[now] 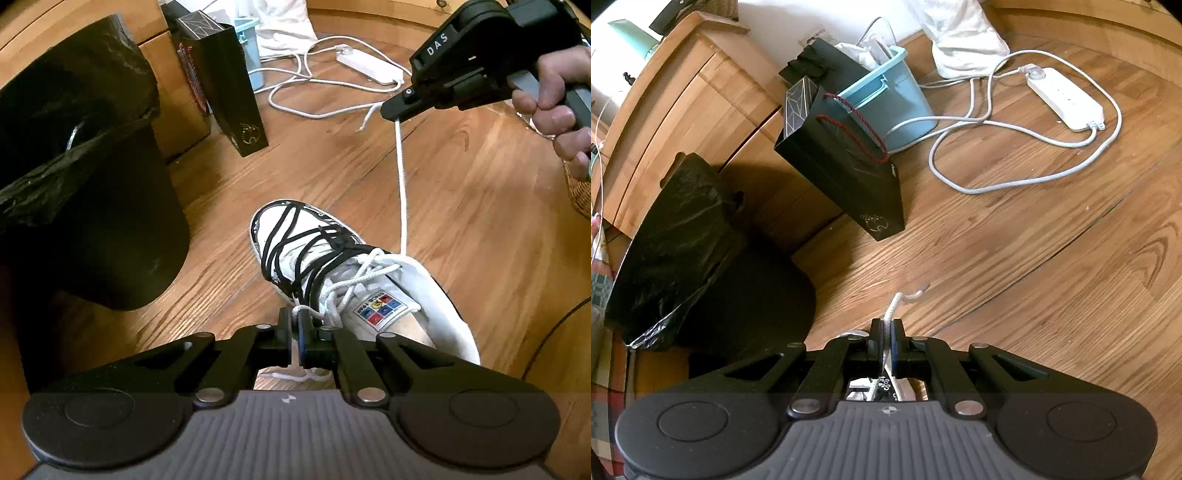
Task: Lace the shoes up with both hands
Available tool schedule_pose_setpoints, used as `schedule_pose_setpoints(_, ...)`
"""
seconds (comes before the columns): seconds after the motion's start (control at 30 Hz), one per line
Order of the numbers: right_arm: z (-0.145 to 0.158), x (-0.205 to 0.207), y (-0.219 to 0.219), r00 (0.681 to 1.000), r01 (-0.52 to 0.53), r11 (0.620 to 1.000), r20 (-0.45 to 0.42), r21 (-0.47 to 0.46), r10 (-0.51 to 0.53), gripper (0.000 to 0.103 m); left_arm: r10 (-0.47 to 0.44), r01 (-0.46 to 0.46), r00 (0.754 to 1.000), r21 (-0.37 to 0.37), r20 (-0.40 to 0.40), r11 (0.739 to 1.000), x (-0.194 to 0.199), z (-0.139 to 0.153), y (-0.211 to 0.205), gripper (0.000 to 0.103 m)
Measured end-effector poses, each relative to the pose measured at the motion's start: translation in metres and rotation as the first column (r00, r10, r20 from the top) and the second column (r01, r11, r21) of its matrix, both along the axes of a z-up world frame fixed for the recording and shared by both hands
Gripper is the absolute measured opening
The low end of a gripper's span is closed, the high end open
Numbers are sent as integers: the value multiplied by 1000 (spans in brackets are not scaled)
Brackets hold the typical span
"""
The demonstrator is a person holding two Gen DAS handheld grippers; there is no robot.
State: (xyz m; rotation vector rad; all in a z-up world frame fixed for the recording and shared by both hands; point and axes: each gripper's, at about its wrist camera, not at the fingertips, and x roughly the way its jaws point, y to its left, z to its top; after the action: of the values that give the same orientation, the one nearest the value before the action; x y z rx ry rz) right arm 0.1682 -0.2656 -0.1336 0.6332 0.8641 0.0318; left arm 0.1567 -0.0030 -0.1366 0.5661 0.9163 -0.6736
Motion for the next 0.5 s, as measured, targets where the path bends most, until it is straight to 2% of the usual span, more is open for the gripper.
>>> schedule_pose_setpoints(0.23,-3,1,0,1000,-1,1000,-17,18,2,5,25,-23,999,46,-25,999,1,-5,1,7)
schedule_pose_setpoints(0.37,-2,0,-2,1000,17,1000,-23,20,-17,5,131,-131,991,46,-9,990,11,-3,12,10)
schedule_pose_setpoints(0.47,0,1,-4,1000,21,1000,-14,18,-21,5,239,-240,971,-41,-29,970,23,7,28,13)
schedule_pose_setpoints(0.5,0,0,-4,1000,23,1000,-11,17,-23,5,269,-272,962,-69,-45,960,27,9,33,18)
